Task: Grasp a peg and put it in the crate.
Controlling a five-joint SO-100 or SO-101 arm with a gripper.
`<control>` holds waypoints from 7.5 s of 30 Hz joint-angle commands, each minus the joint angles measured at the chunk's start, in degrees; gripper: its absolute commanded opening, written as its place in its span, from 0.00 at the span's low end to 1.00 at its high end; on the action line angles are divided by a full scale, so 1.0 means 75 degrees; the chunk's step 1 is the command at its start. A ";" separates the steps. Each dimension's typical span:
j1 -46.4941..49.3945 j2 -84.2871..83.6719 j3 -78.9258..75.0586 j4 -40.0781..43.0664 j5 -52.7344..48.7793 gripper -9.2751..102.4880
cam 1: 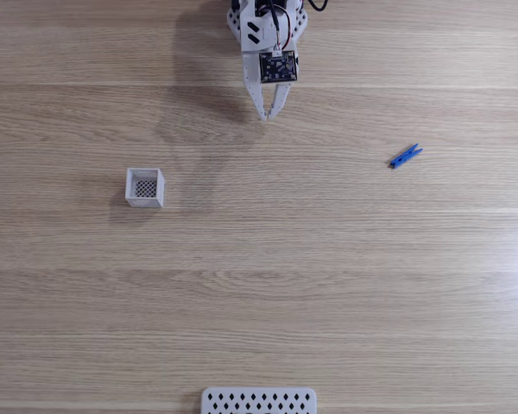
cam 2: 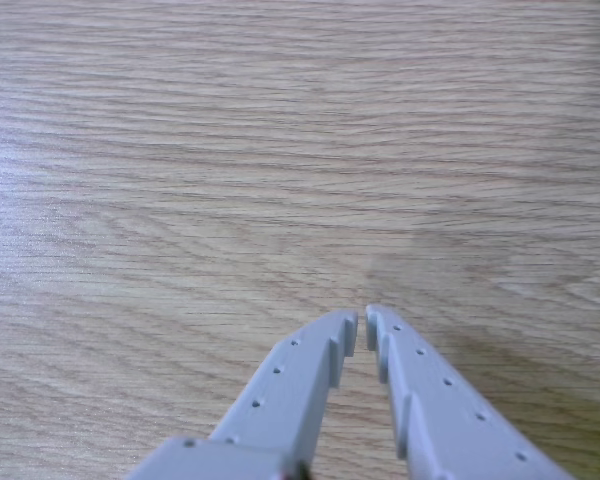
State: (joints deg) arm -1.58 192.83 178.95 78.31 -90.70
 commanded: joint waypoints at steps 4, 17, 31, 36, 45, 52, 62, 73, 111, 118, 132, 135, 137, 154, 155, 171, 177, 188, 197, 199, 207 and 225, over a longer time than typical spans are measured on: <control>0.0363 0.0234 0.0164 0.0023 0.0023 0.08; 0.0352 0.0211 0.0117 0.0035 0.0035 0.08; -0.0645 -0.5074 -0.5988 0.2121 0.0551 0.08; -0.1805 -0.8977 -0.9516 0.3340 0.3539 0.08; -0.4945 -1.3430 -1.3441 0.2859 0.9762 0.08; -0.6363 -1.4824 -1.3617 0.1055 1.1133 0.08; -0.6316 -1.5832 -1.3734 0.0012 1.1168 0.08; -0.5273 -1.6301 -1.3734 -0.0059 1.1180 0.29; -0.3375 -1.2469 -1.0957 -0.0715 0.6270 0.08; 0.1031 -0.9316 -0.8262 -0.3375 0.0316 0.08; 0.5461 -0.8660 -0.2953 -1.0770 -0.1594 0.08; 0.5449 -0.8730 -0.3035 -1.0770 -0.1125 0.08; 0.5379 -0.8812 -0.3258 -1.0770 -0.0867 0.08; 0.4605 -1.1250 -0.4770 -1.2012 -0.0668 0.08; 0.4605 -1.1309 -0.4770 -1.2059 -0.0668 0.08; 0.4605 -1.1414 -0.4770 -1.2293 -0.0645 0.08; 0.4629 -1.1414 -0.4770 -1.2293 -0.0609 0.11; 0.4641 -1.1344 -0.4758 -1.2293 -0.0574 0.22; 0.4711 -1.0770 -0.4746 -1.2164 -0.0633 0.08; 0.4617 -1.0207 -0.4652 -1.2141 -0.0539 0.08; 0.3973 -0.8355 -0.4066 -1.0711 -0.0527 0.08; 0.1582 -0.2871 -0.2684 -0.4746 -0.0539 0.08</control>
State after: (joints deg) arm 11.87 165.76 160.14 38.06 -95.10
